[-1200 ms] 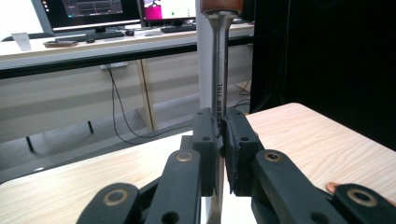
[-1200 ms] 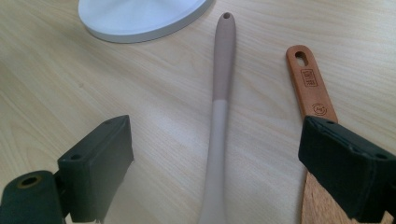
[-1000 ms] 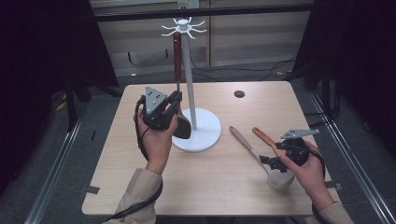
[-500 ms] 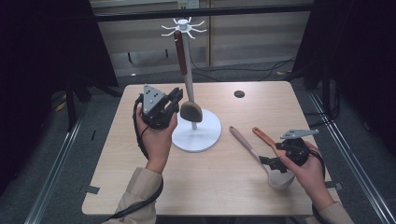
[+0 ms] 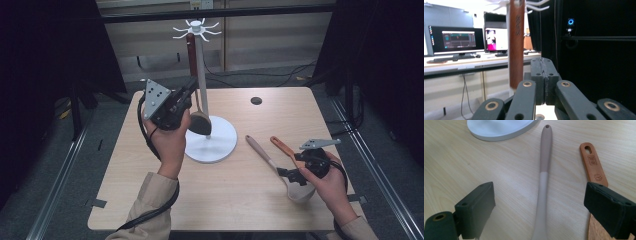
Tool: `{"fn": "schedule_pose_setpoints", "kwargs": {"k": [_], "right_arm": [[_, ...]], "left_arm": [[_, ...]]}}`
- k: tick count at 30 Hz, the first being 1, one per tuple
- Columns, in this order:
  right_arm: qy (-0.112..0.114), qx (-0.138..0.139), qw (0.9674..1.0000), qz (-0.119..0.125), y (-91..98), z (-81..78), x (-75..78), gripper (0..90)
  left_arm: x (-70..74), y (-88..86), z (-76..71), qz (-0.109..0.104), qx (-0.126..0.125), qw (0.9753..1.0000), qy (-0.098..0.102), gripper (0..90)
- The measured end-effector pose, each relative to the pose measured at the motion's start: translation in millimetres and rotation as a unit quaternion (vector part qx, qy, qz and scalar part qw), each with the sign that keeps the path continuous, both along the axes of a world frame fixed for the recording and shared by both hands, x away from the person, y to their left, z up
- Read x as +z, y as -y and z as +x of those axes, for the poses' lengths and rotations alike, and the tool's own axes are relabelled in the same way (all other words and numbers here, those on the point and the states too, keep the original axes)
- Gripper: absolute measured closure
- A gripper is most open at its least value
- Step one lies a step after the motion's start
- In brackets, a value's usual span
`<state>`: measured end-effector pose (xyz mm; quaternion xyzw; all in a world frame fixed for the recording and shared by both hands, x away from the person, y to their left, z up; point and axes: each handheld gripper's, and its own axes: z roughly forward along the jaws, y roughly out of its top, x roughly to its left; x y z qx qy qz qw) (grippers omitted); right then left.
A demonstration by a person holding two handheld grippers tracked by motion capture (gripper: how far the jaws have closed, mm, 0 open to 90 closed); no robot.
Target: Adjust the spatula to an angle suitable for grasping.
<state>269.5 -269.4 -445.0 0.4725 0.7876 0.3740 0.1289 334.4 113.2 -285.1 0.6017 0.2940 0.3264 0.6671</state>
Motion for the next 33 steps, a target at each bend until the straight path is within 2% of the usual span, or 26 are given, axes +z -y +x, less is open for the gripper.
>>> {"fn": "schedule_pose_setpoints", "kwargs": {"k": [4, 5, 8, 10, 13, 20, 24, 33], "right_arm": [[0.000, 0.002, 1.0000, 0.000, -0.8, -0.2, 0.7, 9.7], [0.002, 0.001, 1.0000, 0.001, -0.2, -0.1, 1.0, 9.7], [-0.001, -0.002, 1.0000, 0.001, 0.8, -0.3, 0.5, 9.7], [0.000, -0.002, 1.0000, 0.000, 0.9, -0.3, 0.7, 9.7], [0.002, 0.001, 1.0000, 0.001, 0.5, -0.2, 1.0, 9.7], [0.002, 0.001, 1.0000, 0.002, 0.3, -0.4, 0.5, 9.7], [0.000, -0.001, 1.0000, 0.002, 0.8, -0.7, 0.6, 9.7], [0.000, 0.000, 1.0000, 0.003, 1.1, -0.5, 0.2, 9.7]], "left_arm": [[4.2, 1.9, 1.8, -0.010, -0.010, 0.9998, 0.016, 89.2], [6.6, 3.3, 3.8, -0.021, -0.012, 0.9994, 0.023, 89.2], [9.2, 4.6, 6.9, -0.030, -0.013, 0.9991, 0.026, 89.2], [10.3, 5.3, 7.9, -0.033, -0.014, 0.9990, 0.028, 89.2], [17.4, 8.0, 11.4, -0.036, -0.011, 0.9984, 0.043, 89.2], [32.8, 8.9, 18.6, -0.040, -0.002, 0.9978, 0.052, 89.2], [43.6, 8.9, 24.2, -0.038, 0.006, 0.9980, 0.050, 89.3], [49.3, 8.6, 32.9, -0.044, 0.006, 0.9982, 0.041, 89.5]]}}
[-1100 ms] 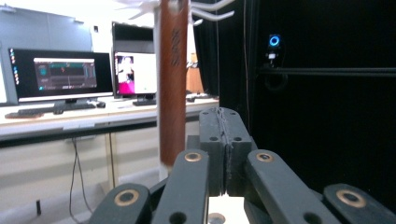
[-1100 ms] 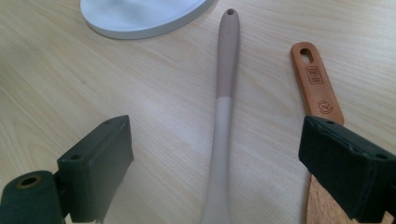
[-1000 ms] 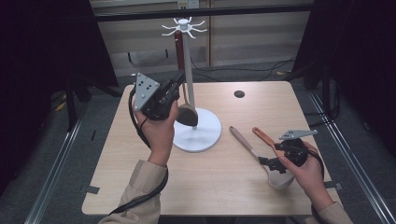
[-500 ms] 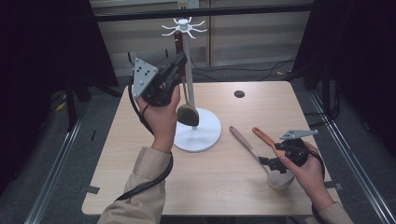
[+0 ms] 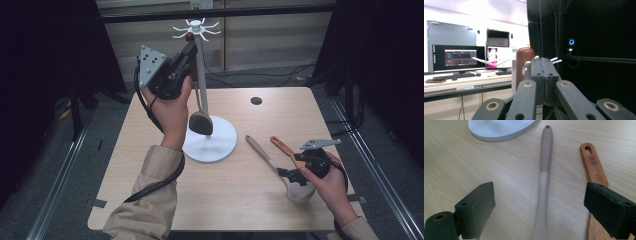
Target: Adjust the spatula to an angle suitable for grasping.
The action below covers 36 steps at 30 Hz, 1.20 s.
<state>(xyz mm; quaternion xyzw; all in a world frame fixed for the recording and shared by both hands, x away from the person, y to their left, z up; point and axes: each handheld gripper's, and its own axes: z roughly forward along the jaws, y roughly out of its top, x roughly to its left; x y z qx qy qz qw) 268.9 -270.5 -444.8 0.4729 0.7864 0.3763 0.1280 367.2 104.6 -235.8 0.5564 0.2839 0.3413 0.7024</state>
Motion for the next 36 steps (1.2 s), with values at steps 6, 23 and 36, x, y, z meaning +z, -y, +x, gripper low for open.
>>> {"fn": "schedule_pose_setpoints", "kwargs": {"k": [6, 23, 36], "right_arm": [[0.000, 0.001, 1.0000, 0.001, 0.7, 0.0, -0.4, 9.7], [-0.004, 0.003, 1.0000, 0.000, -1.0, -0.1, -1.8, 9.7], [-0.003, 0.003, 1.0000, 0.000, -0.7, 0.3, -2.4, 9.7]], "left_arm": [[0.1, -3.0, 2.1, -0.008, 0.004, 1.0000, -0.004, 89.6], [2.0, -11.8, 8.9, -0.013, 0.013, 0.9996, -0.021, 89.9], [0.8, -10.6, 6.0, -0.006, 0.006, 0.9996, -0.027, 88.3]]}}
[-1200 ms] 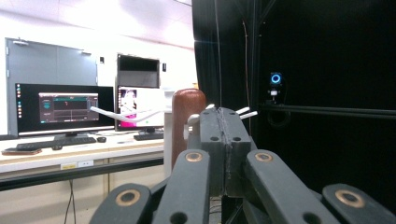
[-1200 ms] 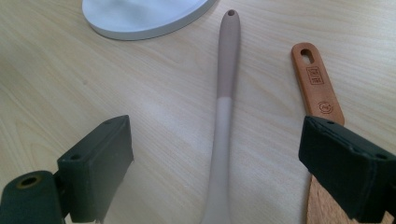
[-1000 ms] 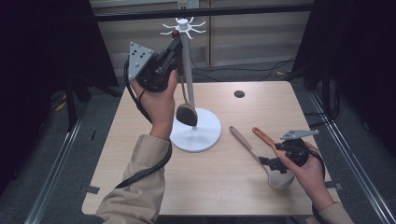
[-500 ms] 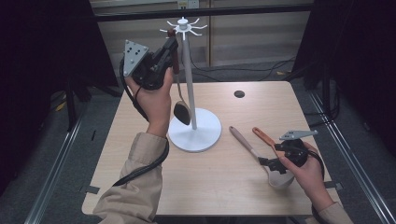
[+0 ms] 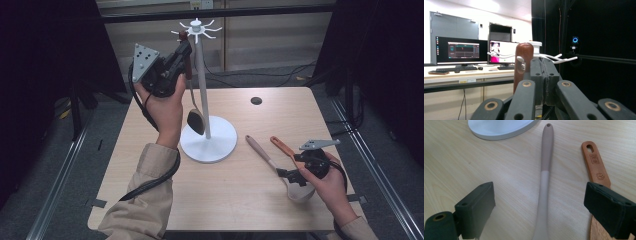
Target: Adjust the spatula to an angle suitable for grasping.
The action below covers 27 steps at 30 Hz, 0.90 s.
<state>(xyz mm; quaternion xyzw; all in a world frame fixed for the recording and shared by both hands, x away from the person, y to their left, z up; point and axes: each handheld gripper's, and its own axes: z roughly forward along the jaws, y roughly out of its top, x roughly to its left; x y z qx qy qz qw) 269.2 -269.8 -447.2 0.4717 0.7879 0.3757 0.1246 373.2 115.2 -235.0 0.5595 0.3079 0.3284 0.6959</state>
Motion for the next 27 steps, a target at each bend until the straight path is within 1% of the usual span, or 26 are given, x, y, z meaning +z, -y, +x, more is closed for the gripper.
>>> {"fn": "schedule_pose_setpoints", "kwargs": {"k": [9, 12, 16, 17, 19, 22, 25, 26, 27], "right_arm": [[0.000, 0.000, 1.0000, 0.000, 0.3, -0.3, 0.9, 9.7], [0.001, -0.001, 1.0000, 0.001, 0.3, -0.5, 1.2, 9.7], [0.003, -0.001, 1.0000, 0.001, 0.9, -0.2, 1.5, 9.7], [0.003, -0.002, 1.0000, 0.001, 1.0, -0.2, 1.5, 9.7], [0.003, -0.002, 1.0000, 0.001, 1.0, -0.1, 1.4, 9.7], [0.001, -0.001, 1.0000, -0.001, 0.7, -0.1, 1.2, 9.7], [0.002, -0.001, 1.0000, -0.002, 0.4, -0.1, 1.5, 9.7], [0.002, -0.001, 1.0000, -0.003, 0.2, -0.1, 1.8, 9.7], [0.005, 0.000, 1.0000, -0.003, 0.1, 0.3, 1.6, 9.7]], "left_arm": [[1.0, 8.8, -3.0, 0.005, -0.010, 0.9999, 0.003, 88.4], [1.3, 9.3, -3.3, 0.010, -0.011, 0.9999, 0.002, 88.5], [-0.2, 9.0, -3.8, 0.004, -0.009, 0.9999, 0.000, 88.3], [-1.0, 8.0, -4.4, 0.008, -0.008, 0.9999, 0.000, 88.0], [-3.4, 7.0, -6.1, 0.007, -0.011, 0.9999, 0.001, 87.2], [-9.3, 2.7, -9.5, 0.014, -0.009, 0.9999, -0.003, 84.7], [-18.2, -2.7, -12.6, 0.012, -0.007, 0.9999, -0.008, 81.8], [-25.4, -6.4, -15.0, 0.014, -0.006, 0.9998, -0.012, 79.8], [-25.4, -6.4, -15.0, 0.014, -0.006, 0.9998, -0.012, 78.8]]}}
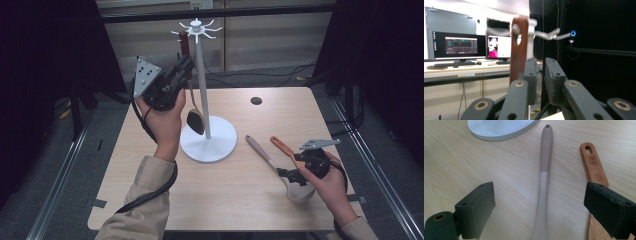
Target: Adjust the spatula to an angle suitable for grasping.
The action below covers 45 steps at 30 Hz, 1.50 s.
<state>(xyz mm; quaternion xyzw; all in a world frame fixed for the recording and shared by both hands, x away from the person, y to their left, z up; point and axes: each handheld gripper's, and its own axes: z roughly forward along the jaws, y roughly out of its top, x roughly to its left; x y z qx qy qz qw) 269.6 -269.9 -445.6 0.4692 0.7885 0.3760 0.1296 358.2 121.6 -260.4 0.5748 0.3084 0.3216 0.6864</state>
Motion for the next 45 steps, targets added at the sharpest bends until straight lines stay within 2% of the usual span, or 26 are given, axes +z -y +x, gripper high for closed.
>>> {"fn": "schedule_pose_setpoints", "kwargs": {"k": [1, 2, 3, 4, 5, 7, 8, 12, 15, 16, 18, 19, 20, 22, 23, 26, 27, 28, 29, 33, 35, 38, 41, 43, 45], "right_arm": [[0.000, 0.000, 1.0000, 0.000, 0.0, 0.0, 0.0, 9.7], [-0.002, -0.002, 1.0000, -0.001, -0.5, -0.2, 0.2, 9.7], [-0.002, -0.001, 1.0000, -0.001, -0.8, -0.1, 0.3, 9.7], [-0.002, -0.001, 1.0000, -0.001, -1.1, -0.1, 0.4, 9.7], [-0.002, -0.001, 1.0000, -0.002, -1.4, 0.1, 0.5, 9.7], [-0.004, -0.001, 1.0000, -0.003, -2.1, 0.2, 0.5, 9.7], [-0.004, -0.001, 1.0000, -0.003, -2.1, 0.2, 0.5, 9.7], [-0.003, 0.002, 1.0000, -0.004, -2.7, 1.7, 0.1, 9.7], [-0.004, 0.001, 1.0000, -0.004, -3.1, 2.4, 0.3, 9.7], [-0.003, 0.002, 1.0000, -0.004, -3.5, 2.9, 0.3, 9.7], [-0.002, 0.006, 1.0000, -0.004, -5.7, 4.7, 0.1, 9.7], [-0.002, 0.006, 1.0000, -0.004, -5.7, 4.7, 0.1, 9.7], [-0.003, 0.006, 1.0000, -0.004, -6.6, 5.1, 0.3, 9.7], [-0.002, 0.010, 0.9999, -0.004, -8.0, 6.3, 0.5, 9.7], [-0.002, 0.012, 0.9999, -0.003, -8.9, 7.0, 0.7, 9.7], [-0.001, 0.017, 0.9998, -0.004, -12.9, 10.4, 0.4, 9.7], [-0.003, 0.018, 0.9998, -0.005, -13.8, 11.1, 0.3, 9.7], [-0.003, 0.018, 0.9998, -0.005, -13.8, 11.1, 0.3, 9.7], [-0.003, 0.020, 0.9998, -0.006, -14.9, 12.2, 0.0, 9.7], [-0.002, 0.025, 0.9997, -0.007, -18.8, 15.8, -0.7, 9.7], [-0.002, 0.027, 0.9996, -0.010, -20.5, 18.9, -2.3, 9.7], [-0.008, 0.027, 0.9996, -0.009, -22.0, 20.0, -3.0, 9.7], [-0.007, 0.034, 0.9993, -0.012, -25.2, 22.9, -4.0, 10.0], [-0.008, 0.034, 0.9993, -0.013, -26.3, 23.3, -4.3, 10.0], [-0.006, 0.037, 0.9991, -0.017, -28.2, 25.1, -4.9, 10.2]], "left_arm": [[-4.2, -2.0, -1.6, -0.002, -0.001, 1.0000, -0.002, 78.8], [-13.7, -4.7, -5.5, -0.014, -0.002, 0.9999, -0.006, 76.2], [-13.7, -4.7, -5.5, -0.014, -0.002, 0.9999, -0.006, 75.3], [-23.3, -7.4, -9.3, -0.017, -0.002, 0.9998, -0.012, 74.4], [-23.3, -7.4, -9.3, -0.017, -0.002, 0.9998, -0.012, 73.6], [-36.0, -11.5, -14.3, -0.018, -0.006, 0.9997, -0.016, 71.6], [-36.0, -11.5, -14.3, -0.018, -0.006, 0.9997, -0.016, 70.8], [-52.6, -14.3, -21.4, -0.014, -0.018, 0.9994, -0.027, 66.0], [-58.1, -15.2, -23.7, -0.007, -0.020, 0.9994, -0.027, 64.2], [-60.6, -14.9, -25.0, -0.014, -0.019, 0.9993, -0.030, 63.0], [-65.2, -16.7, -27.2, -0.005, -0.023, 0.9991, -0.035, 59.4], [-67.5, -16.7, -27.9, -0.012, -0.022, 0.9990, -0.036, 59.4], [-69.7, -18.6, -28.9, -0.003, -0.026, 0.9989, -0.040, 57.9], [-74.7, -19.1, -30.6, -0.009, -0.022, 0.9987, -0.045, 56.1], [-77.2, -21.1, -30.8, -0.001, -0.026, 0.9986, -0.046, 55.6], [-84.8, -22.4, -31.6, -0.010, -0.022, 0.9983, -0.053, 52.0], [-90.6, -23.7, -32.9, -0.004, -0.023, 0.9980, -0.059, 51.1], [-90.6, -23.7, -32.9, -0.004, -0.023, 0.9980, -0.059, 50.5], [-93.3, -25.0, -33.6, 0.008, -0.023, 0.9980, -0.058, 50.5], [-104.3, -29.2, -36.4, 0.016, -0.020, 0.9974, -0.067, 46.9], [-112.0, -33.0, -38.3, 0.009, -0.015, 0.9966, -0.080, 41.4], [-116.5, -34.7, -39.9, 0.006, -0.012, 0.9963, -0.085, 37.9], [-124.3, -38.9, -44.4, 0.026, -0.006, 0.9956, -0.090, 36.6], [-126.2, -38.5, -45.4, 0.022, -0.009, 0.9954, -0.093, 35.4], [-129.4, -39.7, -47.1, 0.036, -0.006, 0.9947, -0.097, 33.5]]}}
